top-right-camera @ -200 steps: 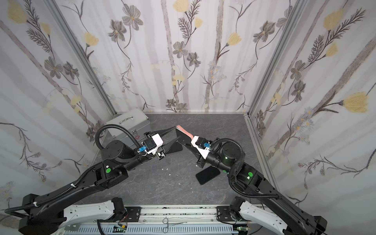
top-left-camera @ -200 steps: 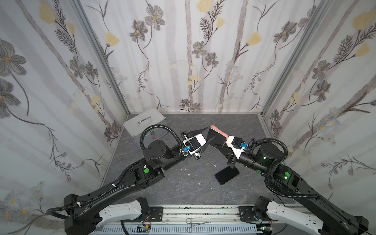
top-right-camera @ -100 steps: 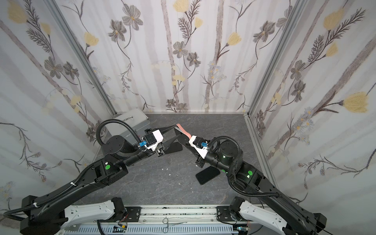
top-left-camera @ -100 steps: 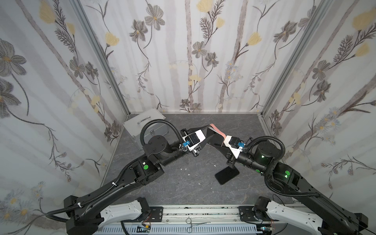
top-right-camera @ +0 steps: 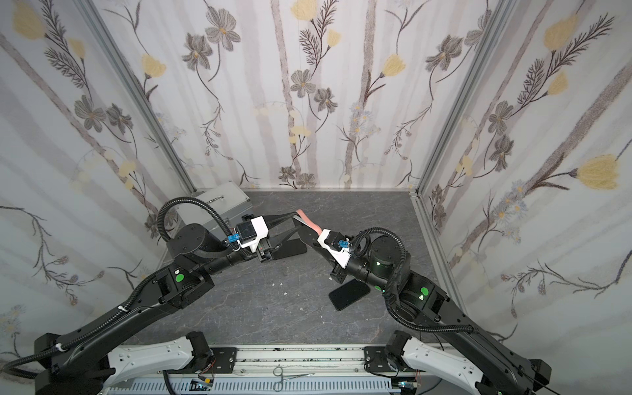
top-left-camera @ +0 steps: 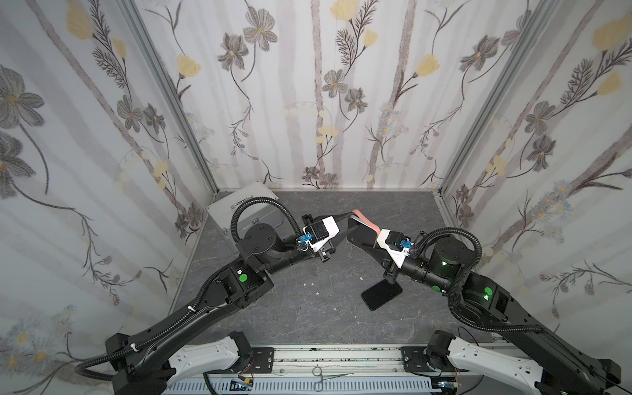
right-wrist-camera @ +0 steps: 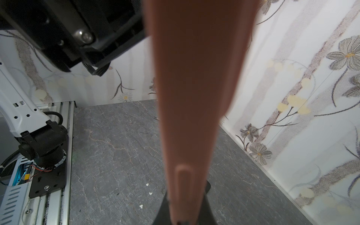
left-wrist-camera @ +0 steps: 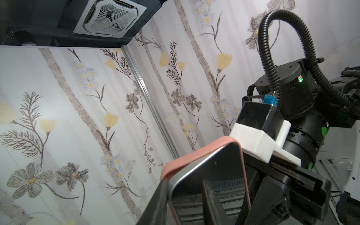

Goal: Take the phone out of the phone case
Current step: Remove the phone case from the phone.

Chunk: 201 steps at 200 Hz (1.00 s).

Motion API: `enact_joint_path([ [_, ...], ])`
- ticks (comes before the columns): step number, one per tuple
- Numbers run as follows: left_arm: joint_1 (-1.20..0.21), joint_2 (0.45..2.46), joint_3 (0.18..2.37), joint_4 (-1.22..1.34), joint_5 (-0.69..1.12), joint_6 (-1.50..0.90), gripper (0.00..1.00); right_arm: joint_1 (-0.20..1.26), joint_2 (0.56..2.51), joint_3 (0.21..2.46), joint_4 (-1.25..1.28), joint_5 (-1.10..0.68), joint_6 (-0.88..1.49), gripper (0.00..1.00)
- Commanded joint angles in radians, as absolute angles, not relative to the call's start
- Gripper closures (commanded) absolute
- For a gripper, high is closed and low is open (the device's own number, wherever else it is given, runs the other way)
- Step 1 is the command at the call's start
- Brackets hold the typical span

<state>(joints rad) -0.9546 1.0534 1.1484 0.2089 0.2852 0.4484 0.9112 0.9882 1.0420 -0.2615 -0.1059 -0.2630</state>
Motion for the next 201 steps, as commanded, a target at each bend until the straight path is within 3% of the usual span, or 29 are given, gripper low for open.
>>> enact_joint_path([
  [1,-0.953,1.079,1.144,0.035,0.441,0.441,0.7,0.92,1.004,1.064,-0.172,-0.244,-0.325,1.0],
  [69,-0.915,1.091,1.157,0.005,0.507,0.421,0.68,0.92,1.024,1.091,-0.227,-0.363,-0.358,1.0],
  [134,-0.869,1.077,1.147,0.003,0.649,0.384,0.67,0.901,1.019,1.109,-0.259,-0.44,-0.358,1.0],
  [201,-0.849,1.093,1.156,0.006,0.844,0.32,0.67,0.83,0.987,1.11,-0.205,-0.64,-0.311,1.0],
])
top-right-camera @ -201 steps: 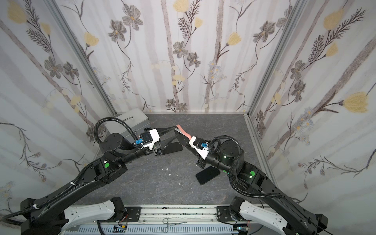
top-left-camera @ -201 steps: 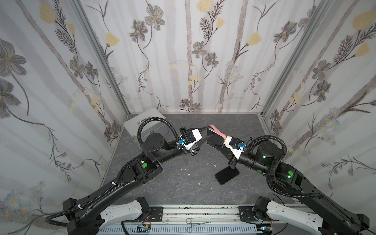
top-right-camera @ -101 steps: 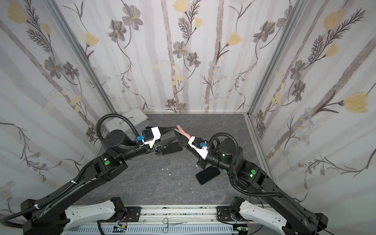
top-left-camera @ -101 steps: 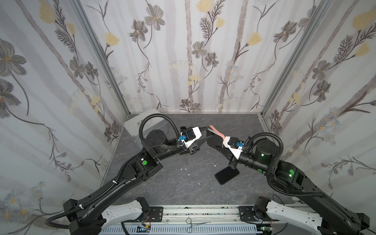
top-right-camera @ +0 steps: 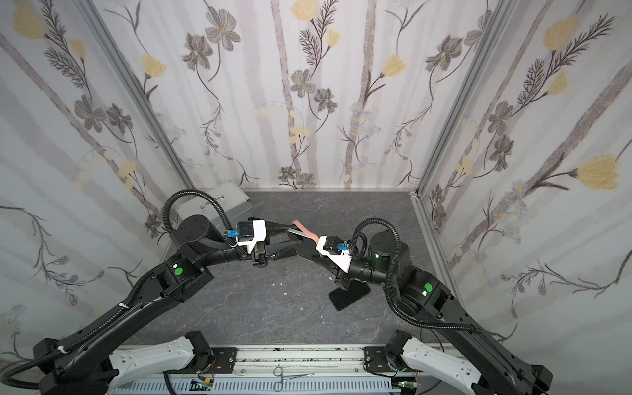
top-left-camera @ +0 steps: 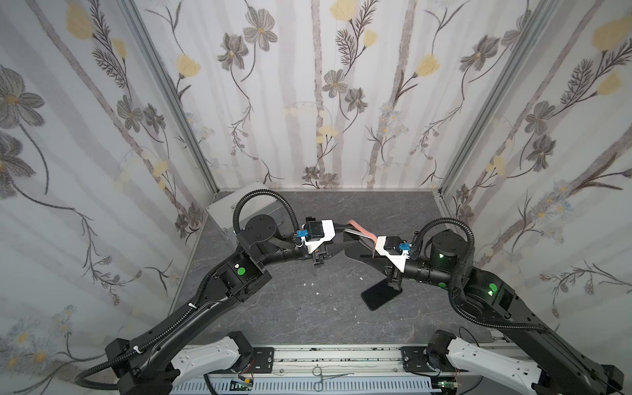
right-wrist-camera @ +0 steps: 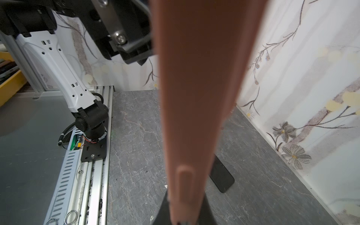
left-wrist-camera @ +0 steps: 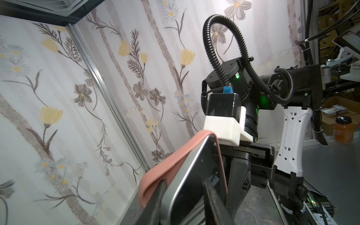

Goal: Take the phone out of the phone case
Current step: Remove the phone case from the phone.

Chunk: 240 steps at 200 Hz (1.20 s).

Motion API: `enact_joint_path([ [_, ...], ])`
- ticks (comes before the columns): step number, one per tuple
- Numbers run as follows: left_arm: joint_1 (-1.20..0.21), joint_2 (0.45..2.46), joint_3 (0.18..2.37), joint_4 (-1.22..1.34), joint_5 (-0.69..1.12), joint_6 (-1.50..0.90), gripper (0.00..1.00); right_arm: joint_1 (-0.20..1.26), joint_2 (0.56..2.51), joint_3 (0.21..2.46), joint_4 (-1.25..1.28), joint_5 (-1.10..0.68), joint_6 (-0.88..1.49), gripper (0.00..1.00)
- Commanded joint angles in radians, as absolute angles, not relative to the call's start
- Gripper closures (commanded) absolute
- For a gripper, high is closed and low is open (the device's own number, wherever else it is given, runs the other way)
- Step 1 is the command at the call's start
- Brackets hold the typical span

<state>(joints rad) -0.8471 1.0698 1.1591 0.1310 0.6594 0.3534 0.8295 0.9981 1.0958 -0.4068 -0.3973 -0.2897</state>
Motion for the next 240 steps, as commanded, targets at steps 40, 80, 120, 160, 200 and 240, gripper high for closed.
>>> enact_joint_path([
  [40,-0.851,1.106,1.159,0.031,0.883,0.282,0.67,0.806,0.941,1.059,-0.036,-0.689,-0.231,1.0],
  [80,-0.862,1.105,1.145,0.111,0.854,0.215,0.71,0.798,0.945,1.039,0.052,-0.707,-0.181,1.0],
  [120,-0.861,1.058,1.079,0.253,0.796,0.152,0.86,0.798,0.939,1.019,0.04,-0.659,-0.187,1.0],
  [160,-0.85,1.018,1.066,0.258,0.725,0.16,1.0,0.798,0.914,0.993,-0.007,-0.588,-0.197,0.95],
  [200,-0.832,1.021,1.072,0.198,0.636,0.207,1.0,0.787,0.846,0.918,-0.011,-0.425,-0.143,0.5],
  [240,-0.785,1.076,1.11,0.084,0.572,0.26,1.0,0.711,0.767,0.86,-0.023,-0.221,0.016,0.43],
])
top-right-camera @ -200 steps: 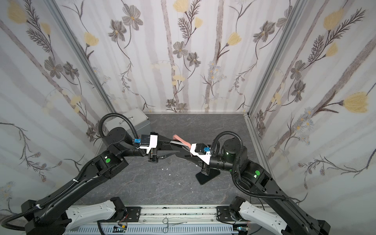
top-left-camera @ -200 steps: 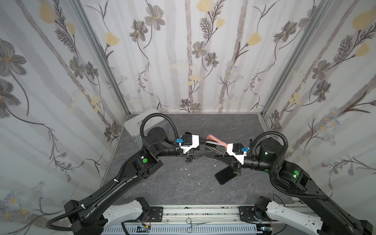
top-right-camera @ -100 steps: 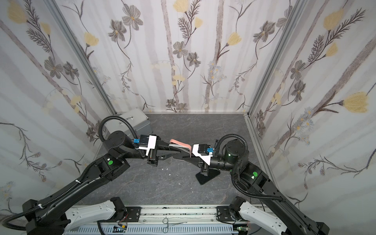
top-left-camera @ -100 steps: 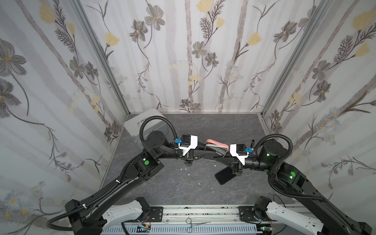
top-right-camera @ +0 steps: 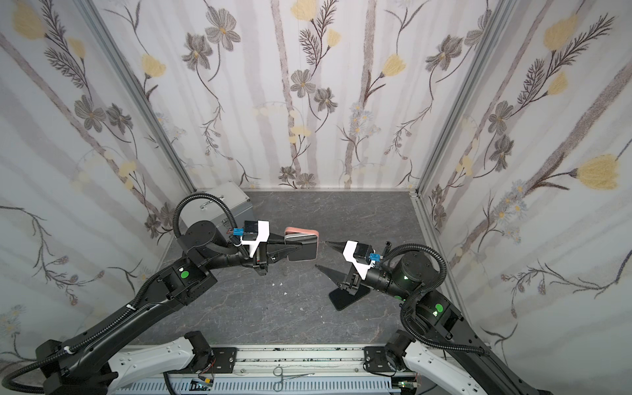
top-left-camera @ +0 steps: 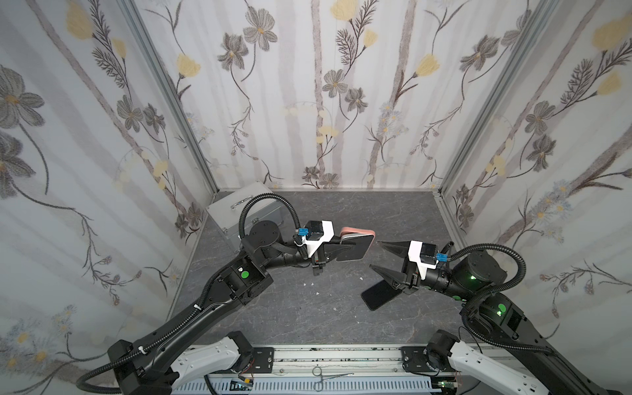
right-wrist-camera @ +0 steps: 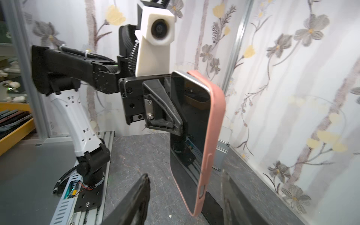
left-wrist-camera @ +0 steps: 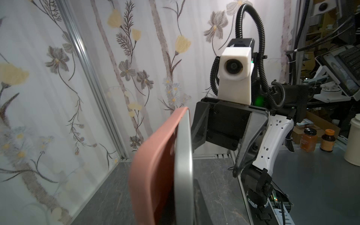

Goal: Take the phone out of the phone case
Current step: Remove the phone case from the phone.

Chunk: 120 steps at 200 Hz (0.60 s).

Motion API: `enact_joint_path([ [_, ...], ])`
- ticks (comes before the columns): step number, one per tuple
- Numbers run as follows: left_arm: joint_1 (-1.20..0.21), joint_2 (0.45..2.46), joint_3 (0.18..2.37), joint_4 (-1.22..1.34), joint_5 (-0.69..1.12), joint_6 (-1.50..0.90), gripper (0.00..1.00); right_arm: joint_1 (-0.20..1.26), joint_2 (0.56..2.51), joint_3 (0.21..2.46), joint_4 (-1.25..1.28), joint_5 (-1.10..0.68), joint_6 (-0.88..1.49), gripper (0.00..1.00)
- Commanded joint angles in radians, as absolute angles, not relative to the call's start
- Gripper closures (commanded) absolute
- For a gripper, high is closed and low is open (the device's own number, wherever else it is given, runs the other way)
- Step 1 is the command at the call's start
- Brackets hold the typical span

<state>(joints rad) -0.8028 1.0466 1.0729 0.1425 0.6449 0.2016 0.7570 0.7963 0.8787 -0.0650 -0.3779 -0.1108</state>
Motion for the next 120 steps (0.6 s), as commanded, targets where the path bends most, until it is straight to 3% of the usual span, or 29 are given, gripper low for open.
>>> enact_joint_path([
  [1,-0.784,1.079,1.113,0.08,0.57,0.262,1.0,0.708,0.766,0.859,-0.025,-0.22,0.021,0.43],
  [23,-0.781,1.135,1.174,-0.031,0.541,0.314,1.0,0.609,0.764,0.881,-0.064,-0.237,0.109,0.44],
  [64,-0.781,1.208,1.287,-0.246,0.544,0.449,1.0,0.448,0.843,0.994,-0.131,-0.489,0.195,0.44],
  [98,-0.784,1.234,1.366,-0.38,0.56,0.553,1.0,0.44,0.954,1.164,-0.298,-0.664,0.078,0.46],
  [120,-0.798,1.222,1.35,-0.403,0.562,0.631,1.0,0.489,1.021,1.245,-0.401,-0.642,-0.005,0.47],
])
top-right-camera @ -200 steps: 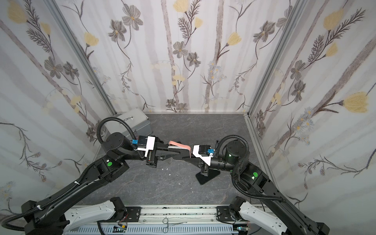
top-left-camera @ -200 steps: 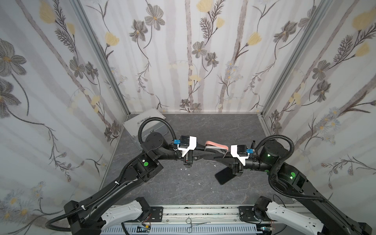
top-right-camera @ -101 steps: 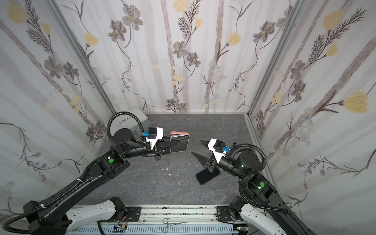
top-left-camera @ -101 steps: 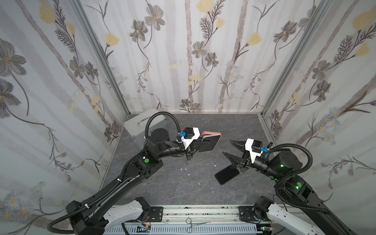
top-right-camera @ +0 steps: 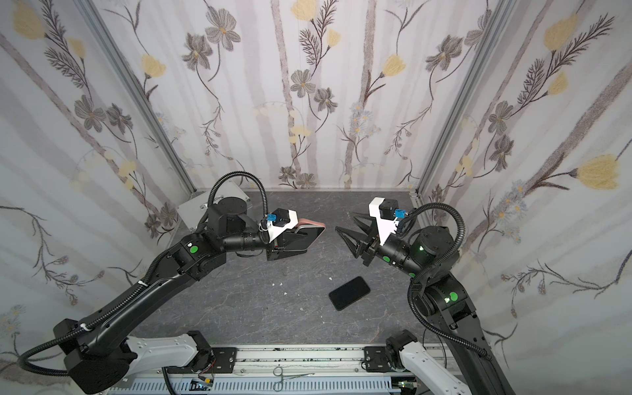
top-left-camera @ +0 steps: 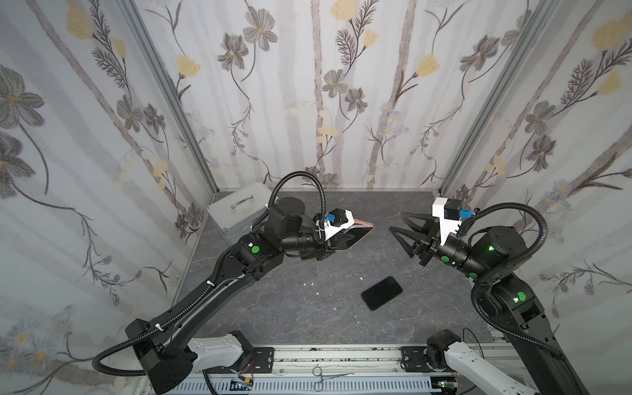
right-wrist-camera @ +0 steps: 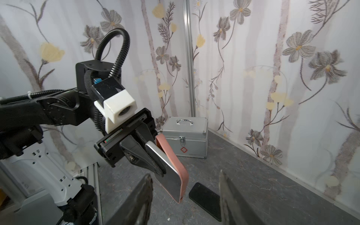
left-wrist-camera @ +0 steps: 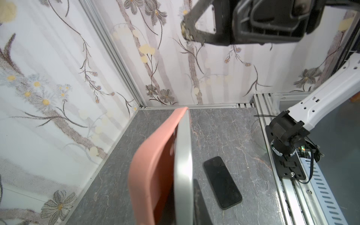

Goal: Take the phone out of the phone case
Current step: Remove the phone case from the phone.

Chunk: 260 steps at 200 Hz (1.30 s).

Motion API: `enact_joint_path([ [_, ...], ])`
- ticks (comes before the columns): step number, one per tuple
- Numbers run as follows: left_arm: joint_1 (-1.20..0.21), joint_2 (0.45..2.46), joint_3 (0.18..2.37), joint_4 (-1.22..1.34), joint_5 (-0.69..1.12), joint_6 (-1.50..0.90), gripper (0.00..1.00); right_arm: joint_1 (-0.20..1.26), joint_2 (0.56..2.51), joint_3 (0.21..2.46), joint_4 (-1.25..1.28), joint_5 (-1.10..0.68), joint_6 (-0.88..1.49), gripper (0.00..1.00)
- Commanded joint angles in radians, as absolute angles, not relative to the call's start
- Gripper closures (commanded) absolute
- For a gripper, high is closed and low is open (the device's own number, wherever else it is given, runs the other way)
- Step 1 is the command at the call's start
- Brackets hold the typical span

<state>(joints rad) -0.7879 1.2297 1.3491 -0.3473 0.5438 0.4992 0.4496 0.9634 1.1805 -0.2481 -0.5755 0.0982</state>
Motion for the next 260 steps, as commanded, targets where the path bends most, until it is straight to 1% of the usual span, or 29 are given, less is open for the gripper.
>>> enact_joint_path([
  [1,-0.799,1.221,1.35,-0.403,0.562,0.632,1.0,0.491,1.023,1.249,-0.404,-0.639,-0.008,0.48],
  [27,-0.821,1.218,1.342,-0.426,0.529,0.695,1.0,0.606,1.095,1.327,-0.502,-0.533,-0.092,0.46],
  [45,-0.838,1.217,1.34,-0.44,0.501,0.734,1.0,0.634,1.127,1.352,-0.523,-0.496,-0.102,0.46],
  [108,-0.873,1.221,1.341,-0.472,0.458,0.799,1.0,0.644,1.205,1.414,-0.614,-0.546,-0.149,0.47],
  [150,-0.888,1.22,1.332,-0.476,0.434,0.816,1.0,0.646,1.239,1.422,-0.646,-0.544,-0.155,0.49],
  [195,-0.898,1.218,1.325,-0.476,0.432,0.82,1.0,0.65,1.256,1.423,-0.663,-0.547,-0.166,0.5],
  [237,-0.899,1.215,1.322,-0.476,0.427,0.818,1.0,0.655,1.243,1.402,-0.634,-0.608,-0.161,0.48],
  [260,-0.9,1.213,1.316,-0.476,0.422,0.82,1.0,0.655,1.231,1.389,-0.618,-0.587,-0.159,0.48],
])
